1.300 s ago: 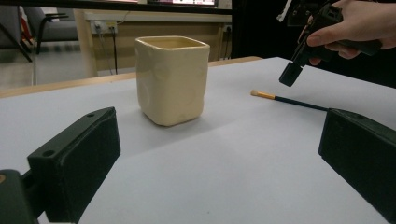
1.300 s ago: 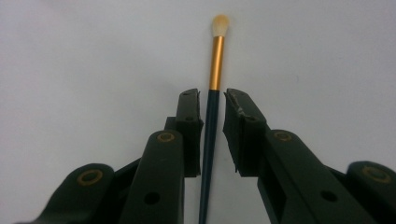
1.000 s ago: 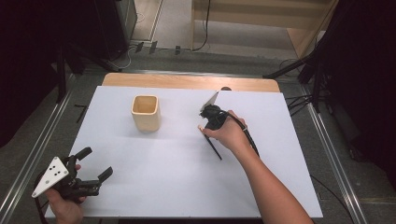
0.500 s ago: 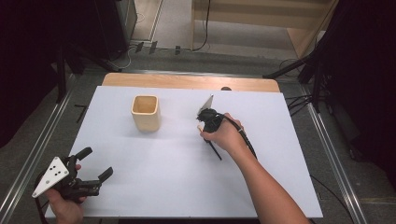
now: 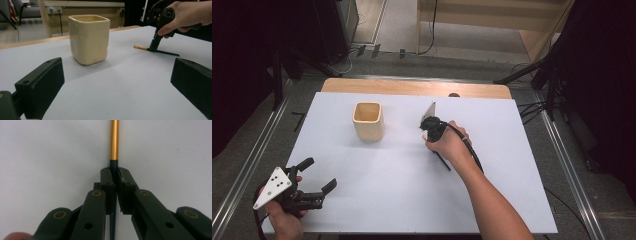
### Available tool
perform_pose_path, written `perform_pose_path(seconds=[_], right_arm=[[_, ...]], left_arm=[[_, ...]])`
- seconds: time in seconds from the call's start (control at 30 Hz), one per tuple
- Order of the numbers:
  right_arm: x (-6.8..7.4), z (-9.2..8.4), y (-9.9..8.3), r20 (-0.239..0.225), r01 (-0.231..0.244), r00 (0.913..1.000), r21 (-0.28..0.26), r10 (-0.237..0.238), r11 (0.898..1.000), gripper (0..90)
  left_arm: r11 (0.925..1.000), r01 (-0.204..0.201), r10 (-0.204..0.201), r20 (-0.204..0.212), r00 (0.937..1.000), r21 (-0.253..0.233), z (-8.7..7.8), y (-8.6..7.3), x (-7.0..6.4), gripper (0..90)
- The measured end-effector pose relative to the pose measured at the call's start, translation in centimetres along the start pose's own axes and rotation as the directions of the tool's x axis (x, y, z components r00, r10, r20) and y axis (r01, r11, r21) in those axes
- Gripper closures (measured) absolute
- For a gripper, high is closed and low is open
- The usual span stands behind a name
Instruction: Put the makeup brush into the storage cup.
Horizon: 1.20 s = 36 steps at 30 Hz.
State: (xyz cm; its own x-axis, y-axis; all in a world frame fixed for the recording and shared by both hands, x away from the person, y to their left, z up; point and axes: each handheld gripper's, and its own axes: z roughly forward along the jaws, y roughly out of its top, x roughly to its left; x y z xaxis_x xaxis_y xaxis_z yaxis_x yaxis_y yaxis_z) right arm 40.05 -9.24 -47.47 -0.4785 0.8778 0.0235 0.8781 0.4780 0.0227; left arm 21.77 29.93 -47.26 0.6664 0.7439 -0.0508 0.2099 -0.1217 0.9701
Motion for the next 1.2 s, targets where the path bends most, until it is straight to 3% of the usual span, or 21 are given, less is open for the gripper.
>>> perform_pose_path(seconds=[0.1, 0.17, 0.3, 0.53, 0.63, 0.67, 0.77, 0.8, 0.87, 0.9, 0.93, 0.97, 1.03, 1.07, 1.1, 1.13, 1.2], right_arm=[[-0.3, 0.0, -0.2, -0.024, -0.004, 0.9997, -0.018, 0.003, 1.000, 85.0], [-0.8, 0.0, -0.7, -0.051, -0.014, 0.9986, -0.058, 0.011, 0.998, 85.0], [-1.0, -0.2, -1.1, -0.065, -0.014, 0.9978, -0.103, 0.008, 0.995, 84.9], [-1.0, -1.6, -1.9, -0.083, -0.012, 0.9966, -0.207, -0.005, 0.978, 84.9], [-1.3, -2.4, -2.4, -0.102, -0.032, 0.9948, -0.272, 0.004, 0.962, 84.9], [-1.5, -2.8, -2.7, -0.109, -0.039, 0.9941, -0.311, 0.005, 0.950, 84.9], [-1.7, -3.4, -3.1, -0.121, -0.048, 0.9927, -0.360, 0.005, 0.932, 84.9], [-1.7, -3.4, -3.1, -0.121, -0.048, 0.9927, -0.360, 0.005, 0.932, 84.9], [-1.7, -3.7, -3.3, -0.124, -0.046, 0.9923, -0.386, -0.002, 0.921, 84.9], [-1.7, -3.9, -3.4, -0.120, -0.050, 0.9928, -0.404, 0.001, 0.913, 84.9], [-1.7, -4.4, -3.7, -0.124, -0.054, 0.9923, -0.439, 0.000, 0.897, 84.9], [-1.7, -4.5, -3.8, -0.128, -0.055, 0.9917, -0.457, -0.004, 0.888, 84.9], [-1.5, -4.8, -4.0, -0.133, -0.057, 0.9911, -0.480, -0.008, 0.875, 84.9], [-1.5, -4.8, -4.0, -0.133, -0.057, 0.9911, -0.480, -0.008, 0.875, 84.9], [-1.4, -5.1, -4.2, -0.130, -0.052, 0.9914, -0.514, -0.018, 0.856, 84.9], [-1.4, -5.1, -4.2, -0.130, -0.052, 0.9914, -0.514, -0.018, 0.856, 84.9], [-1.3, -5.3, -4.5, -0.123, -0.050, 0.9922, -0.546, -0.021, 0.836, 84.9]], left_arm=[[0.9998, 0.019, -0.019, 0.013, 0.9997, 0.006, 0.5, 0.0, -0.1, 0.0], [0.9994, 0.032, -0.032, 0.025, 0.9992, 0.012, 1.3, 0.2, -0.2, 0.0], [0.9996, 0.019, -0.020, 0.037, 0.9991, 0.020, 2.1, 0.7, -0.4, 0.0], [1.0000, 0.003, -0.003, 0.047, 0.9989, 0.009, 3.9, 2.0, -0.6, 0.0], [0.9999, 0.003, -0.003, 0.059, 0.9983, 0.010, 4.7, 2.4, -0.7, 0.0], [1.0000, 0.004, -0.005, 0.067, 0.9977, 0.005, 4.9, 2.5, -0.8, 0.0], [1.0000, 0.003, -0.002, 0.080, 0.9968, -0.004, 5.8, 3.2, -1.0, 0.0], [1.0000, 0.003, -0.002, 0.080, 0.9968, -0.004, 5.8, 3.2, -1.0, 0.0], [0.9999, 0.005, -0.004, 0.087, 0.9962, -0.012, 6.3, 3.3, -1.1, 0.0], [0.9999, 0.007, -0.005, 0.092, 0.9957, -0.014, 6.6, 3.4, -1.2, 0.0], [0.9999, 0.006, -0.005, 0.096, 0.9954, -0.013, 6.8, 3.4, -1.3, 0.0], [0.9999, 0.005, -0.003, 0.103, 0.9947, -0.012, 7.4, 3.5, -1.4, 0.0], [0.9999, 0.005, -0.004, 0.105, 0.9944, -0.013, 7.7, 3.6, -1.5, 0.0], [0.9998, 0.007, -0.005, 0.111, 0.9938, -0.016, 8.0, 3.7, -1.5, 0.0], [0.9998, 0.006, -0.004, 0.113, 0.9936, -0.017, 8.3, 3.7, -1.6, 0.0], [0.9999, 0.004, -0.002, 0.116, 0.9932, -0.016, 8.6, 3.8, -1.7, 0.0], [0.9998, 0.003, -0.001, 0.122, 0.9926, -0.018, 9.2, 4.0, -1.8, 0.0]])
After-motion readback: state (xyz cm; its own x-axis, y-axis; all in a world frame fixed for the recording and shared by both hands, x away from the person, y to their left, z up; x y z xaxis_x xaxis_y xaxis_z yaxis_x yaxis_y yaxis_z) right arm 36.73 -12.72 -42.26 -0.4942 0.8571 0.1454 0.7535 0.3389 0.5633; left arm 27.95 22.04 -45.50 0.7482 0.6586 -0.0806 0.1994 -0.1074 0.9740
